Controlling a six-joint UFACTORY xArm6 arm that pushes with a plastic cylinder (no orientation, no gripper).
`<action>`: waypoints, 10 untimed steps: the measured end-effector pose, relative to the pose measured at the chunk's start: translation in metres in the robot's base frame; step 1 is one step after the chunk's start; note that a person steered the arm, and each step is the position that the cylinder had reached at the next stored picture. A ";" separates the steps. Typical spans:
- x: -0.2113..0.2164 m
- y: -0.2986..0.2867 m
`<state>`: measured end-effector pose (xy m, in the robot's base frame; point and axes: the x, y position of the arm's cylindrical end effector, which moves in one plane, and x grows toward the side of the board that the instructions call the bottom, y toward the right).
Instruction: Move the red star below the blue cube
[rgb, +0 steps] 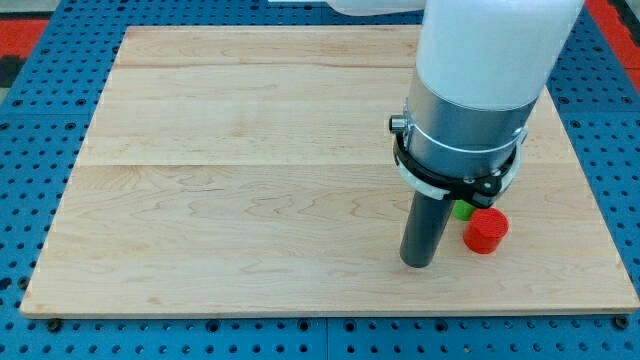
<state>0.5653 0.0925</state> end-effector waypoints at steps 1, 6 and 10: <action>-0.001 0.003; -0.170 0.007; -0.199 0.029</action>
